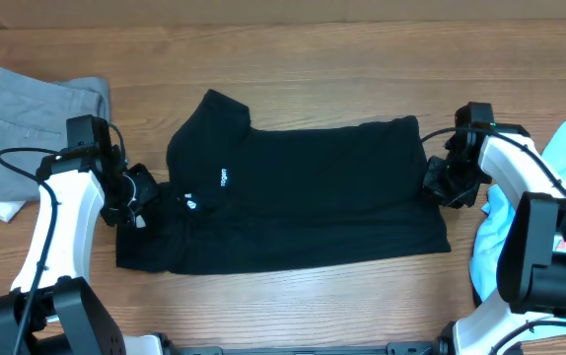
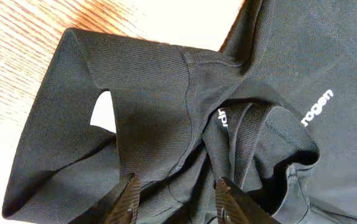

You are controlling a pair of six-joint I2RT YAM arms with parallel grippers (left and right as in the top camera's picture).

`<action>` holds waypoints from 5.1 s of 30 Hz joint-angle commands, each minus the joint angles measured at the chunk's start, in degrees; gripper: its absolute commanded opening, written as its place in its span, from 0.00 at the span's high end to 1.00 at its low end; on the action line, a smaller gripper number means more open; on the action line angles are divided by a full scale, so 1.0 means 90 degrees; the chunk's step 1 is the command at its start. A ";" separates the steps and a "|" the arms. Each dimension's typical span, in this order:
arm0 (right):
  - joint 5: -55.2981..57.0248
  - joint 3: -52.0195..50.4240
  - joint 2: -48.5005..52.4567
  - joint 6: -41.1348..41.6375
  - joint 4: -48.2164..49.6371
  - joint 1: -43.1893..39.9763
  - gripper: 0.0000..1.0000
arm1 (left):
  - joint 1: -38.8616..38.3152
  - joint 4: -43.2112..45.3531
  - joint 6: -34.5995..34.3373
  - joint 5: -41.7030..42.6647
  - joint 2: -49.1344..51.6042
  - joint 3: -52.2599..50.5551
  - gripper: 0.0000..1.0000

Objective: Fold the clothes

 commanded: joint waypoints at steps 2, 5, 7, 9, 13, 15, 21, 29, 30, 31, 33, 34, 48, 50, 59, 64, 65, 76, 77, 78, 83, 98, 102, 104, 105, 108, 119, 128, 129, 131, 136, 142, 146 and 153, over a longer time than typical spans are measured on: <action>0.0126 -0.0151 -0.0041 0.0061 0.0066 -0.0007 0.68 | -0.0019 -0.0010 0.0180 0.0085 -0.0041 -0.0007 0.57; 0.0126 -0.0301 -0.0041 0.0061 0.0182 -0.0007 0.83 | -0.0019 -0.0007 0.0177 0.0085 -0.0041 -0.0007 0.56; 0.0126 -0.0355 -0.0041 0.0063 0.0185 -0.0007 0.96 | -0.0019 0.0002 0.0185 0.0083 -0.0041 -0.0007 0.57; 0.0126 -0.0359 -0.0041 0.0063 0.0206 -0.0007 0.96 | -0.0019 0.0010 0.0189 0.0083 -0.0041 -0.0007 0.57; 0.0126 -0.0355 -0.0044 0.0107 0.0374 -0.0010 0.96 | -0.0019 0.0012 0.0189 0.0083 -0.0041 -0.0007 0.56; 0.0124 -0.0304 -0.0044 0.0109 0.0449 -0.0010 0.96 | -0.0019 0.0015 0.0189 0.0083 -0.0041 -0.0007 0.57; 0.0131 -0.0078 -0.0044 0.0112 0.0697 -0.0010 0.88 | -0.0019 0.0012 0.0189 0.0039 -0.0041 -0.0007 0.56; 0.0245 0.0114 -0.0053 0.0279 0.0576 -0.0010 0.81 | -0.0019 0.0160 0.0415 0.0180 -0.0044 0.0007 0.55; 0.0248 0.0197 -0.0058 0.0279 0.0515 -0.0010 0.79 | -0.0019 0.0211 0.0510 0.0291 -0.0044 0.0044 0.53; 0.0248 0.0313 -0.0087 0.0279 0.0432 -0.0010 0.78 | -0.0022 0.0294 0.0641 0.0447 -0.0044 0.0104 0.51; 0.0245 0.0704 -0.0163 0.0279 0.0219 -0.0010 0.73 | -0.0053 0.0631 0.1132 0.0942 -0.0044 0.0318 0.36; 0.0240 0.0852 -0.0180 0.0279 0.0148 -0.0010 0.71 | -0.0087 0.0789 0.1297 0.1078 -0.0044 0.0379 0.28; -0.0760 0.1753 -0.0202 -0.0087 -0.0299 -0.0010 0.33 | -0.0767 0.2101 0.1955 0.1282 0.1668 0.2079 0.11; -0.0760 0.1753 -0.0202 -0.0087 -0.0330 -0.0010 0.33 | -0.0794 0.2106 0.1957 0.1280 0.2171 0.2562 0.11; -0.0760 0.1751 -0.0202 -0.0085 -0.0435 -0.0010 0.33 | -0.0937 0.2166 0.2256 0.1258 0.4000 0.4063 0.11; -0.0760 0.1751 -0.0202 -0.0087 -0.0452 -0.0010 0.33 | -0.1088 0.2511 0.2477 0.1256 0.4503 0.4126 0.12; -0.0760 0.1751 -0.0202 -0.0085 -0.0449 -0.0010 0.32 | -0.1129 0.2557 0.2477 0.1256 0.4563 0.4126 0.13; -0.0758 0.1751 -0.0202 -0.0087 -0.0347 -0.0010 0.33 | -0.1426 0.2256 0.2523 0.0729 0.4925 0.4124 0.68; -0.0758 0.1751 -0.0199 -0.0087 -0.0301 -0.0010 0.33 | -0.1423 0.2198 0.2518 0.0702 0.4925 0.4124 0.74; -0.0758 0.1751 -0.0199 -0.0087 -0.0231 -0.0010 0.33 | -0.1418 0.2113 0.2492 0.0631 0.4925 0.4124 0.80; -0.0755 0.1751 -0.0160 -0.0415 0.0457 -0.0010 0.29 | -0.1326 0.1625 0.1950 0.0092 0.4884 0.4126 0.96; -0.0474 0.1751 0.1341 -0.0444 0.3075 0.0236 0.29 | -0.0957 0.0964 0.0272 0.0782 0.4318 0.4119 0.96; -0.0476 0.1751 0.1746 -0.0442 0.3500 0.0301 0.30 | -0.1001 0.0750 0.0255 0.0772 0.4318 0.4116 0.96; -0.0471 0.1751 0.1870 -0.0447 0.3587 0.0345 0.31 | -0.1010 0.0714 0.0255 0.0775 0.4318 0.4116 0.96; -0.0474 0.1751 0.1906 -0.0444 0.3577 0.0364 0.31 | -0.1010 0.0709 0.0255 0.0775 0.4318 0.4116 0.96; -0.0471 0.1744 0.1950 -0.0444 0.3441 0.0403 0.44 | -0.1010 0.0675 0.0253 0.0775 0.4318 0.4116 0.96; -0.0376 0.1746 0.1950 -0.0340 0.3147 0.0401 0.96 | -0.1013 0.0483 0.0500 0.0959 0.4299 0.4119 0.96; -0.0022 0.2096 0.1705 -0.0051 0.2443 0.0401 0.96 | -0.0780 0.0284 0.1120 0.2426 0.3660 0.4119 0.96; -0.0012 0.2169 0.1639 -0.0053 0.2327 0.0401 0.96 | -0.0750 0.0221 0.1124 0.2453 0.3548 0.4119 0.96; -0.0012 0.2351 0.1503 -0.0056 0.2025 0.0401 0.96 | -0.0736 0.0000 0.1239 0.2453 0.3330 0.4119 0.96; -0.0010 0.2953 0.1236 -0.0056 0.0563 0.0372 0.96 | -0.0758 -0.1088 0.1817 0.2375 0.2909 0.4119 0.96; 0.0151 0.3303 0.0860 -0.0056 -0.0750 0.0238 0.96 | -0.0750 -0.2392 0.1865 0.1695 0.2803 0.4119 0.96; 0.0410 0.3303 0.0627 -0.0056 -0.1489 0.0158 0.96 | -0.0750 -0.2973 0.2093 0.1664 0.2803 0.4116 0.96; 0.1212 0.3288 0.0595 -0.0053 -0.2616 0.0136 0.96 | -0.0750 -0.3968 0.2730 0.1632 0.2793 0.4068 0.96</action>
